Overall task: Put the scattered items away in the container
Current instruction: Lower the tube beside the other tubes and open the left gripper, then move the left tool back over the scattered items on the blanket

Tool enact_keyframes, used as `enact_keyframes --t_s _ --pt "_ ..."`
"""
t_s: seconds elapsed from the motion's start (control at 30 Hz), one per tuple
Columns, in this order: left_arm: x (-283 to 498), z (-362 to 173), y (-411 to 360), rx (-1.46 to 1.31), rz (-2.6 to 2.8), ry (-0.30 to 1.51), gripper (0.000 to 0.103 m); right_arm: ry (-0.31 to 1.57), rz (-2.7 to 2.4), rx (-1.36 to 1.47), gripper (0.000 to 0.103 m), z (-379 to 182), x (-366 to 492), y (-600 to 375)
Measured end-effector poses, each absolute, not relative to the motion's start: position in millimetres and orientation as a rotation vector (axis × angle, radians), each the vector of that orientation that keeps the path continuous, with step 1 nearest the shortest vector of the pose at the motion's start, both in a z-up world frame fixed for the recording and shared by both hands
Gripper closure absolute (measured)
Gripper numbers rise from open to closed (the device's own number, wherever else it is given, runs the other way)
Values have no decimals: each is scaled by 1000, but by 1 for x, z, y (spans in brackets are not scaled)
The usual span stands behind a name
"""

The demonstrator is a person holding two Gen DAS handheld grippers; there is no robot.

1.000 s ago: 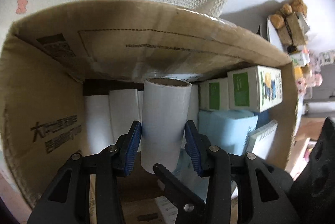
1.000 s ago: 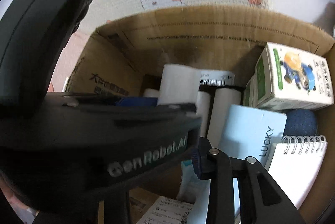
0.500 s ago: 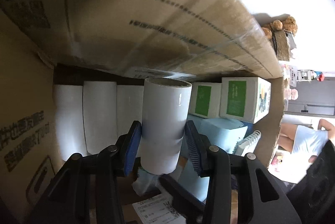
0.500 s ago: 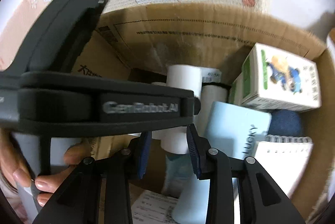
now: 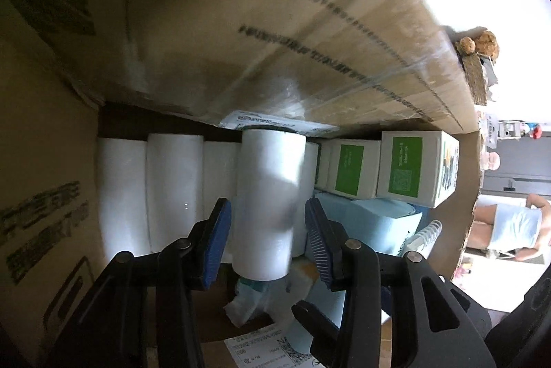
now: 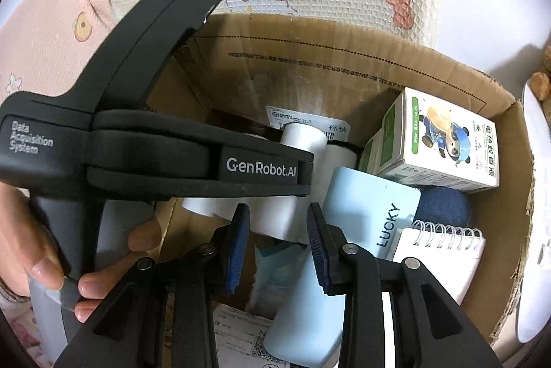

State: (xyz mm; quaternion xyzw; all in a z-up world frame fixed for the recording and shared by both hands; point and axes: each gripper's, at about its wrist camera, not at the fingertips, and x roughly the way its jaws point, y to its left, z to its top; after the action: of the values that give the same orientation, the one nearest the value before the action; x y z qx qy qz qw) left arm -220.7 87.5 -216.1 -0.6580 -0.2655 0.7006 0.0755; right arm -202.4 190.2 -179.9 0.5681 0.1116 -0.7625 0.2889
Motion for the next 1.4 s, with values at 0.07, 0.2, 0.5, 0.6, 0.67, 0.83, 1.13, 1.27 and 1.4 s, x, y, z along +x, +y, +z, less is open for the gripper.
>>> enact_keyframes --t_s 0.07,0.2,0.5,0.6,0.67,0.83,1.13,1.27,1.4 --pt "-216 -209 91 -1970 2126 -762 55 298 -2034 1515 72 -180 -202 192" --pt "-201 -189 101 -1930 2188 -631 95 286 -2026 1509 72 -179 -203 195" --pt "-190 -140 76 -1808 2410 -434 99 253 -2022 1491 72 -171 -187 184" --pt "-189 -125 57 -1724 2480 -335 99 244 -2024 1486 72 -164 -178 170" --pt "-178 -105 51 -1638 2559 -248 99 249 -2029 1472 72 -158 -179 154" --pt "-159 -67 23 -1473 2726 -196 99 256 -2043 1378 72 -132 -157 134" --pt "-117 -48 -58 -1366 2853 -434 99 238 -2027 1295 72 -114 -146 107" --pt "-94 -31 -92 -1298 2963 -473 99 239 -2031 1227 72 -94 -139 91" --pt "-73 -14 -120 -1224 3053 -497 98 255 -2037 1126 72 -65 -126 72"
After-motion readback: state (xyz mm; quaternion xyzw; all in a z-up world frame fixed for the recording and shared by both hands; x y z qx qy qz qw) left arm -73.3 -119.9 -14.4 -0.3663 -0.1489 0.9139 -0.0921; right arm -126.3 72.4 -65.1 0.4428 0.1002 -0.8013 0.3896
